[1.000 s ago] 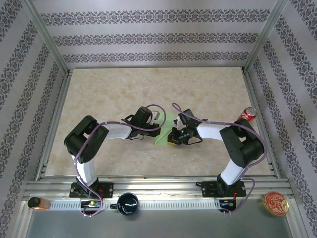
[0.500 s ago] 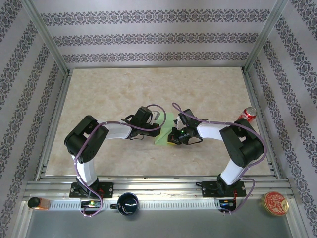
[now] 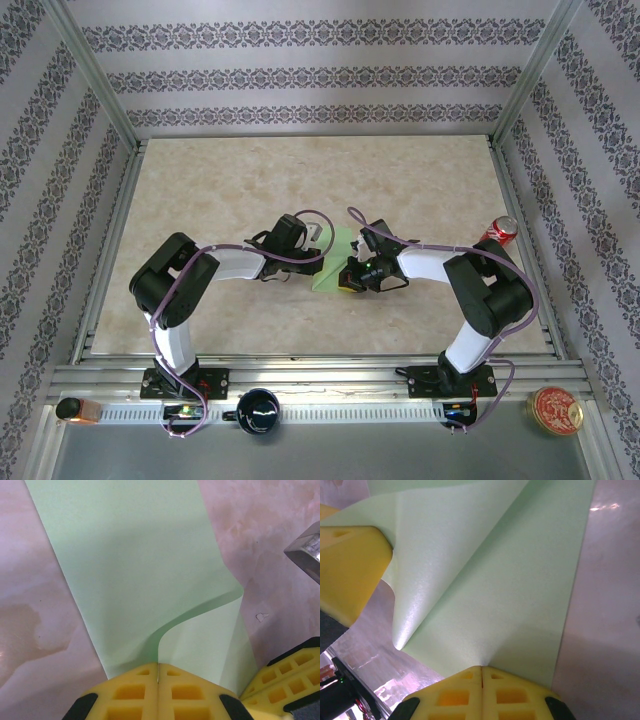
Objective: Fold a paper plane with a square sheet of paper (pick it up from the middle)
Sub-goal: Fold the triangle a second time at the center of the table.
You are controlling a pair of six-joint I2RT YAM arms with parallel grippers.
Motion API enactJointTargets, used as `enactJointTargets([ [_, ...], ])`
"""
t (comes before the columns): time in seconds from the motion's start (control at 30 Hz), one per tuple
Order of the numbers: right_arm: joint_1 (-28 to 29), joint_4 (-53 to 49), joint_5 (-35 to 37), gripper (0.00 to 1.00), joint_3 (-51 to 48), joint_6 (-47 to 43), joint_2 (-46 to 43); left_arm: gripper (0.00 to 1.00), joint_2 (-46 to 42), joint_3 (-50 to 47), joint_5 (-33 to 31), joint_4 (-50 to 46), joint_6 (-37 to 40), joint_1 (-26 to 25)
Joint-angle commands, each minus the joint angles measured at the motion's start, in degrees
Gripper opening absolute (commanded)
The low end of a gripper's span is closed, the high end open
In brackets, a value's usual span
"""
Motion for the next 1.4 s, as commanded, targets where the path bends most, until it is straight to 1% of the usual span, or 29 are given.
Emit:
enactJointTargets([
  [0.0, -0.56, -3.83, 2.25, 0.00, -0.33, 0.03, 1.21, 0.00, -1.45, -0.06, -0.52, -1.26, -0.21, 0.77],
  [0.17, -0.56, -3.95, 2.07, 0.00, -0.18, -0.05, 1.31, 0.00, -0.60, 0.51, 0.85, -1.16, -0.11, 0.86],
  [0.3, -0.56, -3.96, 2.07, 0.00, -0.13, -0.05, 1.16, 0.00, -0.29, 0.16, -0.19, -0.78, -0.54, 0.85],
  [0.5, -0.74, -2.74, 1.43, 0.01, -0.27, 0.94, 0.65, 0.00, 0.59, 0.55, 0.26, -1.39, -0.15, 0.86],
  [0.67, -0.59, -1.98, 0.92, 0.06, 0.93, 2.06, -1.90, 0.00, 1.07, -0.30, 1.24, -0.53, -1.37, 0.78],
  [0.8, -0.13, -3.61, 2.18, 0.11, 2.24, 2.25, -4.93, 0.00, 0.84, -1.37, 1.45, 0.38, -2.39, 0.77],
  [0.87, -0.17, -3.98, 3.48, 0.12, 1.94, 3.06, -6.13, 0.00, 0.73, -1.84, 1.52, 0.95, -2.89, 0.82],
  [0.93, -0.13, -3.05, 4.26, 0.14, 0.96, 4.32, -7.04, 0.00, 0.88, -1.96, 2.13, 1.41, -3.74, 0.77],
  [1.13, -0.08, -0.32, 6.83, 0.14, -1.93, 8.54, -8.21, 0.00, 0.28, -3.43, 1.63, 3.78, -7.32, 0.65],
  [1.27, -0.04, 1.11, 8.13, 0.14, -3.50, 10.12, -8.57, 0.00, -0.50, -4.51, -1.12, 3.93, -11.07, 0.08],
  [1.37, 0.04, 2.03, 7.64, 0.13, -4.00, 10.50, -8.38, 0.00, -1.36, -5.73, -3.31, 5.10, -13.70, -1.01],
])
